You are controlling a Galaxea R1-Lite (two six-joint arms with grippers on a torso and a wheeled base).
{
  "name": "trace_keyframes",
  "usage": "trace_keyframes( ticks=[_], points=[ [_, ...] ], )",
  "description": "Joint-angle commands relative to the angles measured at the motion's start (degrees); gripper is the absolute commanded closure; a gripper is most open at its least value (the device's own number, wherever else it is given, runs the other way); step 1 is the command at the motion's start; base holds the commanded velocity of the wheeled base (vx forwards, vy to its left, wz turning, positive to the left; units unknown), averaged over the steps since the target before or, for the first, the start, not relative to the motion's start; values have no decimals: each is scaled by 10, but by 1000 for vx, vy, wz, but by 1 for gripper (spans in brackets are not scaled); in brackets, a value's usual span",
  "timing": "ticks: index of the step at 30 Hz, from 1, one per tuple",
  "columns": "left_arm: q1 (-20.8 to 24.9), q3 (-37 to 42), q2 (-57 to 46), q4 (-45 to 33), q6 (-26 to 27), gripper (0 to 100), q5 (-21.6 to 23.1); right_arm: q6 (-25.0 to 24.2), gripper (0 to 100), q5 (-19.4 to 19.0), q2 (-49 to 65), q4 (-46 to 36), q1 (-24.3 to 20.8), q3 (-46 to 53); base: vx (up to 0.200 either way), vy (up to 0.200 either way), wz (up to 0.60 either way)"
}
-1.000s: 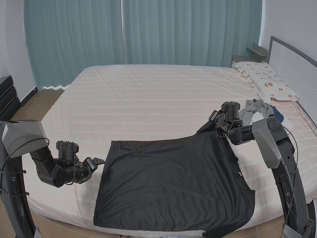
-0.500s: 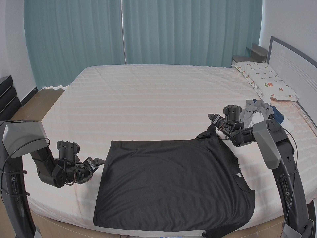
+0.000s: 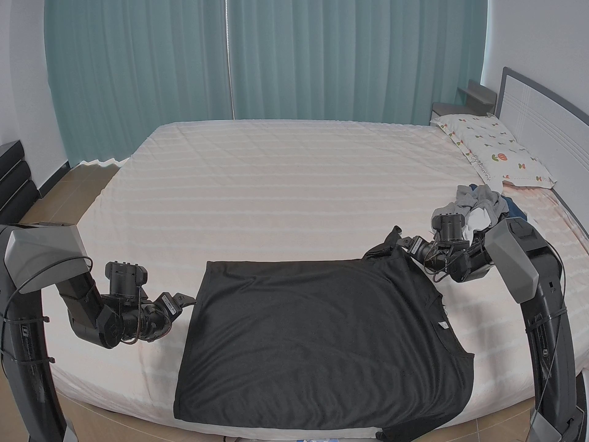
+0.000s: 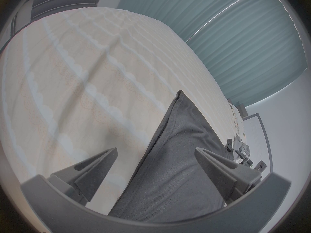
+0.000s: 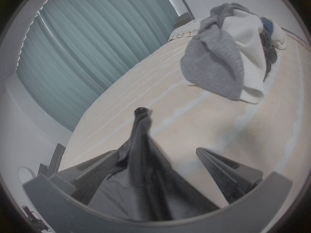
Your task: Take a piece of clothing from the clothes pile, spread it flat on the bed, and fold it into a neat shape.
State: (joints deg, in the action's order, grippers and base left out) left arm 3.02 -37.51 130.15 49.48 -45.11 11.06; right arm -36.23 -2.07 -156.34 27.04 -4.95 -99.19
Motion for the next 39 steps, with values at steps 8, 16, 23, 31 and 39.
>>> trace_keyframes(
  ticks=[8,16,23,31,39],
  points=[
    [0,0,0,0,-1,0,0,-27,0,-15,5,-1,7,26,0,0,0],
    [0,0,0,0,-1,0,0,-29,100,-17,-7,-2,9,27,0,0,0],
    [0,0,0,0,-1,0,0,-50,100,-17,-5,-1,15,35,0,0,0],
    [0,-1,0,0,-2,0,0,-68,100,-17,20,5,31,39,0,0,0],
    [0,-1,0,0,-2,0,0,-74,100,-17,25,6,46,39,0,0,0]
  ],
)
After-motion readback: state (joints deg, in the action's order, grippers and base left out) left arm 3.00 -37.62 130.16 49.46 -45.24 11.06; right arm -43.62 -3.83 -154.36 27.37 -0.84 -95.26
